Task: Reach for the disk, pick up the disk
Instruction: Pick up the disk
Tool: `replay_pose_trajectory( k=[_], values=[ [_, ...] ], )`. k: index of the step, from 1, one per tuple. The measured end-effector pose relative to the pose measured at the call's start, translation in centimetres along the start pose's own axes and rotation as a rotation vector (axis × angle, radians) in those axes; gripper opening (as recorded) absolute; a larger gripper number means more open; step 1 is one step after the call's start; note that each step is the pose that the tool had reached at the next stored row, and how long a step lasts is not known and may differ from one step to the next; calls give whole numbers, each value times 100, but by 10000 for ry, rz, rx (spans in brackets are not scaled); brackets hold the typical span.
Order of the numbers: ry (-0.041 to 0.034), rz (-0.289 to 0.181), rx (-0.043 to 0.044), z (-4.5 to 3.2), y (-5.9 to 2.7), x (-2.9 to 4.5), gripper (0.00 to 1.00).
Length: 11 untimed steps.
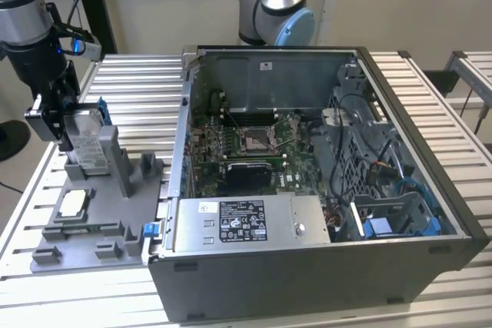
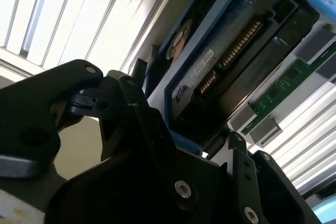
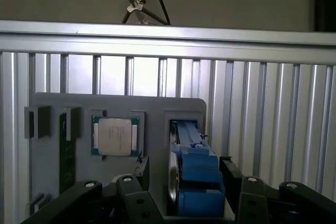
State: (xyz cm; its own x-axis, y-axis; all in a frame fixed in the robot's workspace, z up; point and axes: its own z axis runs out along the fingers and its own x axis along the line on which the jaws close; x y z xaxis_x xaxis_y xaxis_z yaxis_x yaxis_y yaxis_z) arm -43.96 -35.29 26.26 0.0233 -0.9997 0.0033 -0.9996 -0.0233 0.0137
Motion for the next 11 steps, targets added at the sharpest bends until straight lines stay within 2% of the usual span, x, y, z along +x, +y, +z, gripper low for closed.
replay_pose_trajectory(
  k=[5,6,11],
  values=[
    [1,-1,-2,0,0,0,100],
    [1,0,-2,0,0,0,0],
    [2,0,-2,1,0,0,0]
  ],
)
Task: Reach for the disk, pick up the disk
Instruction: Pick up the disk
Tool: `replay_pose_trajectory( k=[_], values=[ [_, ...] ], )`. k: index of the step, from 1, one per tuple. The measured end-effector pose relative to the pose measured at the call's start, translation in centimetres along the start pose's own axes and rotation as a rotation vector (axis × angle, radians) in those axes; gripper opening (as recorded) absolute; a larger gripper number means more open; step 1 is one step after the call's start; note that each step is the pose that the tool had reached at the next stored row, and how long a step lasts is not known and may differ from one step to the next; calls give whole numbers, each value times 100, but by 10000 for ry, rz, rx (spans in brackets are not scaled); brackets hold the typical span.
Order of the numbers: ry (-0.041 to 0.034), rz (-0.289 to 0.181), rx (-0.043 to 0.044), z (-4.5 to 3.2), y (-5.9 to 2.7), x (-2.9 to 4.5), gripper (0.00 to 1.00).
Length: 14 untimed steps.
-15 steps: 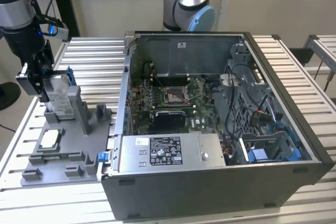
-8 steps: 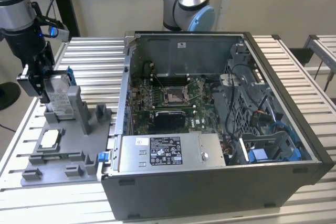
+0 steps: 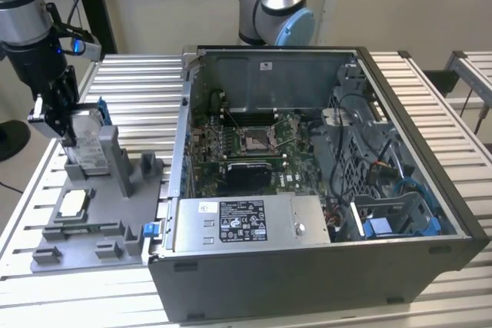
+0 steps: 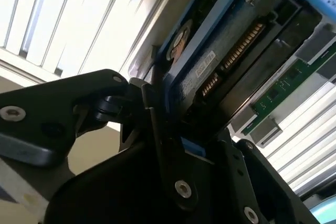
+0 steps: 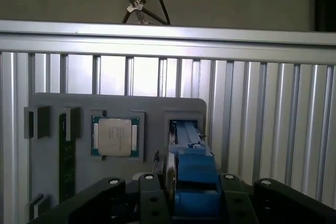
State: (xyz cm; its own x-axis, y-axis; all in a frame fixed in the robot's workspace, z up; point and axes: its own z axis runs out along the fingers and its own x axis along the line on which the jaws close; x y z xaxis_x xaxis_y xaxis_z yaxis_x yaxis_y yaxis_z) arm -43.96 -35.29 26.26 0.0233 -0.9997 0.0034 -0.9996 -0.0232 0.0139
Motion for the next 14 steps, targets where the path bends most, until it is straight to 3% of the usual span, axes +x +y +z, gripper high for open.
replay_pose_trajectory(
  k=[14],
  values=[
    [-1,0,1,2,0,0,0]
  ],
)
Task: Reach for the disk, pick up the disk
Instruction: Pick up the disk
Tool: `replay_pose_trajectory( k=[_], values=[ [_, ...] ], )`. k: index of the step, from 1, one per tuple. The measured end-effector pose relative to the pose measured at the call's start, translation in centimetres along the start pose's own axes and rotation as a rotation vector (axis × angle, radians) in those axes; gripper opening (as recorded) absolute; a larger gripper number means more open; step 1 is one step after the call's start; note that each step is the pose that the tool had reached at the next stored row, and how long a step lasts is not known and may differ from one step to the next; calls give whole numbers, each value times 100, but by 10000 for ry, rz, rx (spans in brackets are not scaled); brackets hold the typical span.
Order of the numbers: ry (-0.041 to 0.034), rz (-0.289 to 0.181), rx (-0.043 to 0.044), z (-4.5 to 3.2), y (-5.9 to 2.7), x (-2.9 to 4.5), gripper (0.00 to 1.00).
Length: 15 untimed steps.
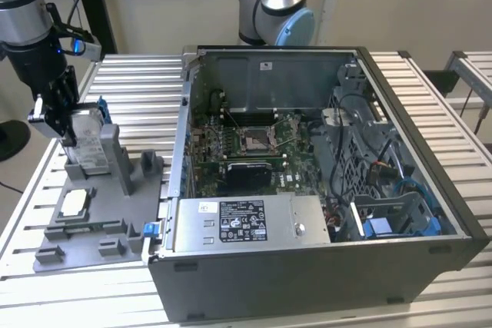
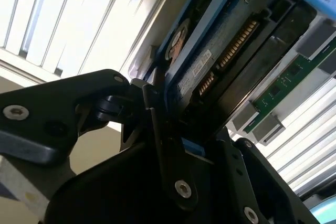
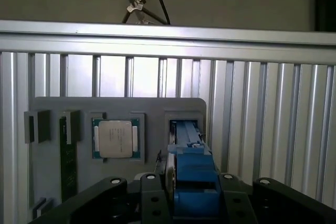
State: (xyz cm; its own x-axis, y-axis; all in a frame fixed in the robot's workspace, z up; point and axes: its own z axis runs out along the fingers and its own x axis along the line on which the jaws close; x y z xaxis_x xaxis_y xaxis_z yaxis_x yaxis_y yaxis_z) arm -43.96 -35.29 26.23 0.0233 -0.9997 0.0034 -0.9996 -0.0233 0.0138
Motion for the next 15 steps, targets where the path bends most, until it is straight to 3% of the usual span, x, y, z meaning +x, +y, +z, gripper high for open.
replay_pose_trajectory(
  k=[6,15],
  values=[
    [-2,0,5,-9,0,0,0],
    [0,1,-1,-198,3,1,0]
  ],
)
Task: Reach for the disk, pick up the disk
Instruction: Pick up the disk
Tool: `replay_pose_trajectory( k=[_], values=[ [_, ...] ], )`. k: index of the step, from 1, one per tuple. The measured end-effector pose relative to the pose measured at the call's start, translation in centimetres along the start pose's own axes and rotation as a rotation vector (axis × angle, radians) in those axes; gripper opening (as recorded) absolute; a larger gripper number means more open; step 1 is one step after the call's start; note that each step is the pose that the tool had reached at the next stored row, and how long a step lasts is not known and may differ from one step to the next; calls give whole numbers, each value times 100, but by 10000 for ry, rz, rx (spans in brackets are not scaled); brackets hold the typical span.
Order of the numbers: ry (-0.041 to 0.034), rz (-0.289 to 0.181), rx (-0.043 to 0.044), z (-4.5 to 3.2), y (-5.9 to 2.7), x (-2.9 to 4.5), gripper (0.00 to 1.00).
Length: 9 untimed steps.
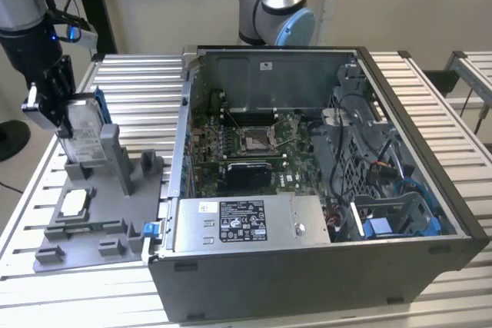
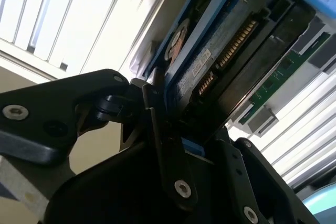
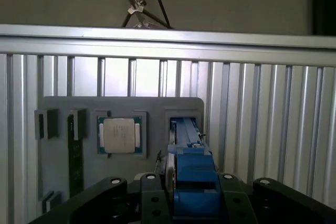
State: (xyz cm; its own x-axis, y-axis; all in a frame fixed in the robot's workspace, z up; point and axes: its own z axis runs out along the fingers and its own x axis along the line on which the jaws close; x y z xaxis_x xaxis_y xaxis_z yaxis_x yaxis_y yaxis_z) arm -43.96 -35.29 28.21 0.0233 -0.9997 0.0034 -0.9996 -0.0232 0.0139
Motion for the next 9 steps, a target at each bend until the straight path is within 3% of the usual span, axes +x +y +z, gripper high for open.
replay_pose_trajectory(
  k=[9],
  values=[
    [0,-1,0,-144,2,1,0]
  ],
)
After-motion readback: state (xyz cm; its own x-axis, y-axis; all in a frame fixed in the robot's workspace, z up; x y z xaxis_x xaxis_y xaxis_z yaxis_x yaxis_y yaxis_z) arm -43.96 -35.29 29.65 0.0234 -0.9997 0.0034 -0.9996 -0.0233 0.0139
